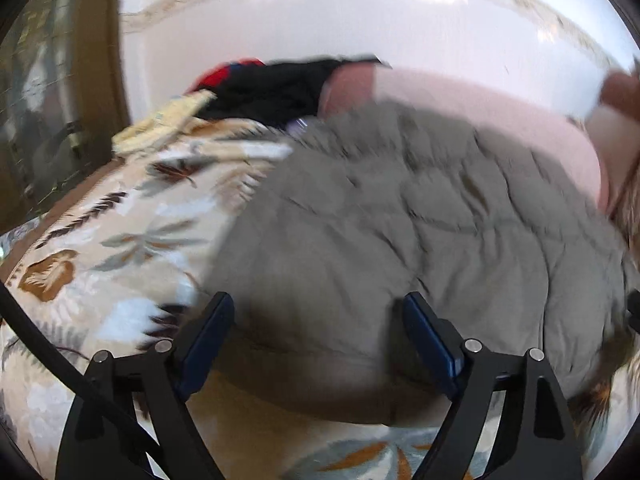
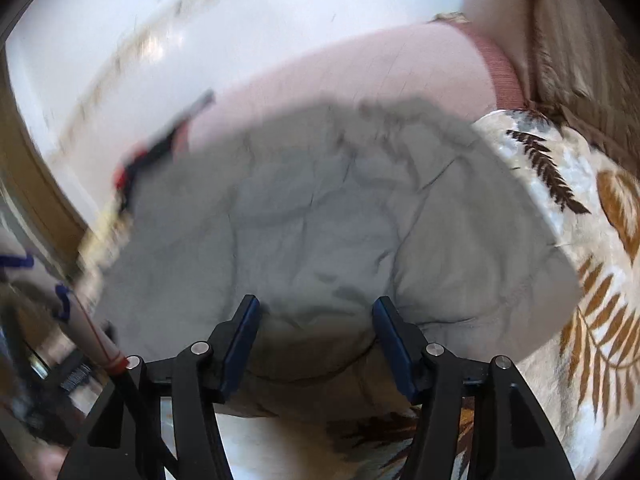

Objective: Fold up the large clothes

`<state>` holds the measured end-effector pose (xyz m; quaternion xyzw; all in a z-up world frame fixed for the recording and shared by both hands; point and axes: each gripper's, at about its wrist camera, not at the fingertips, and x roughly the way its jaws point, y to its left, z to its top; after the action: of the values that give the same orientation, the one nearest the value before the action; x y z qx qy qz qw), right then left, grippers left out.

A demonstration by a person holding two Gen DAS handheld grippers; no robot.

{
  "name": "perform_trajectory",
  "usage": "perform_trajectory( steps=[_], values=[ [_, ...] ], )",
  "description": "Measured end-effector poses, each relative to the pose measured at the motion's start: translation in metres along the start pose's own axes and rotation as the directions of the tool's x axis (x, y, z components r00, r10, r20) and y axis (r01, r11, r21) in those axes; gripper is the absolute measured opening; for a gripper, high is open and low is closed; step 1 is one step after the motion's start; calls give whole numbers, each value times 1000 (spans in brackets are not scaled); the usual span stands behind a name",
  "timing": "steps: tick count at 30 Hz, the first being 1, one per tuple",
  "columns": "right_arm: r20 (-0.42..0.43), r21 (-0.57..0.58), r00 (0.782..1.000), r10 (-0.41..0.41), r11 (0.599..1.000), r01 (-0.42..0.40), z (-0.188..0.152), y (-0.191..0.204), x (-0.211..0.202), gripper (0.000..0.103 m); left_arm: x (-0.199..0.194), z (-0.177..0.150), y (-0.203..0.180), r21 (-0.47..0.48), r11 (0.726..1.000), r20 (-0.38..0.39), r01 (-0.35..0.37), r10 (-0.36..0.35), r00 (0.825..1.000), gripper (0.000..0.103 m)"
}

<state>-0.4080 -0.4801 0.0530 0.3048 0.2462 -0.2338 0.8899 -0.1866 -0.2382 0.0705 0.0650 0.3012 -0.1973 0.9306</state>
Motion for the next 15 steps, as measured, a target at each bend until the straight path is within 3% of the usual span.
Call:
perform_trajectory(
  steps=[3,5,8,11,15],
  values=[
    [62,37,993,-97,995,95,10,-19,-16,50,-2,6,18,-44,997,40,-69,71,997,86],
    [23,57,983,-182,982,181,11,-35,-10,44,15,4,22,-39,995,-33,-92,91,995,86],
    [-68,91,982,-176,979,182,6,-49,12,41,43,-6,25,-51,997,-155,-62,53,986,87],
    [-93,125,983,-155,978,166,4,-56,21,42,49,-6,30,-47,998,-180,-42,33,983,89],
    [-99,194,991,-92,975,110,11,-67,15,42,43,0,46,-148,989,-185,-2,-26,982,89]
  ],
)
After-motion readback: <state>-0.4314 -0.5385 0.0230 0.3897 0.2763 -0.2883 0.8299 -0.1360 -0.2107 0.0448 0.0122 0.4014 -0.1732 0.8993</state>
